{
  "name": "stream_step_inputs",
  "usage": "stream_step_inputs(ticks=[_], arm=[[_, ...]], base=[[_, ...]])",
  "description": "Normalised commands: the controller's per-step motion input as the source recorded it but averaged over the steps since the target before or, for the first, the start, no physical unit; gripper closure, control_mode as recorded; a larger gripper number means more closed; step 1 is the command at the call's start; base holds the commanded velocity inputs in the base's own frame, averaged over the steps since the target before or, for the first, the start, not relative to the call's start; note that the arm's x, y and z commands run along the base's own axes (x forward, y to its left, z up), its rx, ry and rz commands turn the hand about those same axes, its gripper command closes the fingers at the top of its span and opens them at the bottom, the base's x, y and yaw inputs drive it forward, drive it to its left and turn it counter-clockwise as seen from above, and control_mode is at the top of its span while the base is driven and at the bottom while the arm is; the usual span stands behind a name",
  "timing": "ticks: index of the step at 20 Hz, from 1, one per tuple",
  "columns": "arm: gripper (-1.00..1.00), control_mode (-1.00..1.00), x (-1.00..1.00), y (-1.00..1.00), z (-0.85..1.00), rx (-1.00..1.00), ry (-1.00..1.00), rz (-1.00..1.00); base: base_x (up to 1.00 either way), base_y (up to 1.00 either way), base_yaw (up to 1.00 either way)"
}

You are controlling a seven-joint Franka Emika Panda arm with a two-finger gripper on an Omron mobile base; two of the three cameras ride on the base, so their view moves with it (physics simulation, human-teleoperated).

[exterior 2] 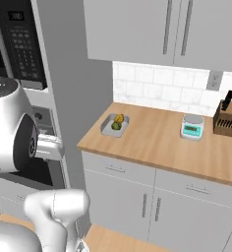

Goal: Take the meat container that has the fish and place it on the second highest rack of the freezer. Then take the vegetable container that has the squash and lime and place it on the highest rack of the freezer.

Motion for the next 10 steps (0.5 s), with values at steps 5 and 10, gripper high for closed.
stream_step_inputs(ticks=[5,10], arm=[[-1.00,1.00,0.00,0.00,0.00,0.00,0.00,0.00],[-1.00,-1.00,-0.10,-0.13,0.00,0.07,0.00,0.01]], base=[[0.37,-0.29,0.00],[-0.05,-0.03,0.01]])
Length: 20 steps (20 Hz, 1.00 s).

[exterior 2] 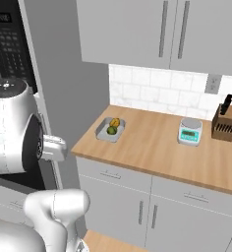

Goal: Take the meat container that has the fish and place it on the second highest rack of the freezer. Then take the vegetable container that has the squash and lime and place it on the highest rack of the freezer.

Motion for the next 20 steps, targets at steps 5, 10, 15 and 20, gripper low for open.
stream_step_inputs(ticks=[5,10,15,20], arm=[[-1.00,-1.00,0.32,-0.46,0.00,0.15,0.01,-0.10],[-1.00,-1.00,0.86,-0.46,-0.01,0.20,0.12,-0.26],[-1.00,-1.00,1.00,0.00,-0.13,0.05,0.17,-0.39],[-1.00,-1.00,0.95,0.16,-0.22,0.00,0.15,-0.53]], base=[[0.00,0.00,0.00],[0.00,0.00,0.00],[0.00,0.00,0.00],[0.00,0.00,0.00]])
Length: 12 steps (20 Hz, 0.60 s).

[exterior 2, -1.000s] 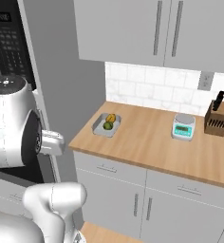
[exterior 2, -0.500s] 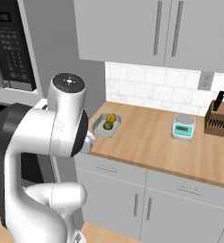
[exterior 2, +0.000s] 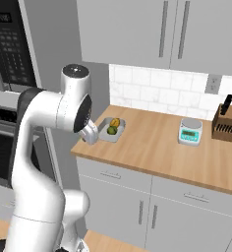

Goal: Take the meat container that has the fish and place it on the second highest rack of the freezer. Then take the vegetable container that has the squash and lime and place it on the highest rack of the freezer.

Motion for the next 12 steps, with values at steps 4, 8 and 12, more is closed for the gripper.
stream_step_inputs(ticks=[4,8,12], arm=[[-1.00,-1.00,0.74,0.02,-0.27,0.14,0.22,-0.43],[-1.00,-1.00,0.49,0.00,-0.05,0.11,0.16,-0.17],[-1.00,-1.00,0.75,0.06,-0.37,0.03,0.23,-0.03]], base=[[0.00,0.00,0.00],[0.00,0.00,0.00],[0.00,0.00,0.00]])
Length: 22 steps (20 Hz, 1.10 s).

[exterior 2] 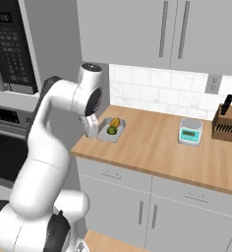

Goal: Take the meat container that has the fish and place it on the second highest rack of the freezer. Then take the vegetable container that has the squash and lime and place it on the highest rack of the freezer.

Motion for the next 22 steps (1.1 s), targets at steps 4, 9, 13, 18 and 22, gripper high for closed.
stream_step_inputs(ticks=[4,9,13,18,22], arm=[[-1.00,-1.00,0.61,0.13,-0.47,0.02,0.21,-0.02],[-1.00,-1.00,0.57,0.01,-0.44,0.16,0.20,-0.04],[-1.00,-1.00,0.33,0.27,-0.53,0.04,0.13,-0.09],[-1.00,-1.00,0.04,0.41,-0.42,0.00,0.03,-0.10],[-1.00,-1.00,0.17,0.04,-0.26,0.00,0.02,-0.13]], base=[[0.00,0.00,0.00],[0.00,0.00,0.00],[0.00,0.00,0.00],[0.00,0.00,0.00],[0.00,0.00,0.00]])
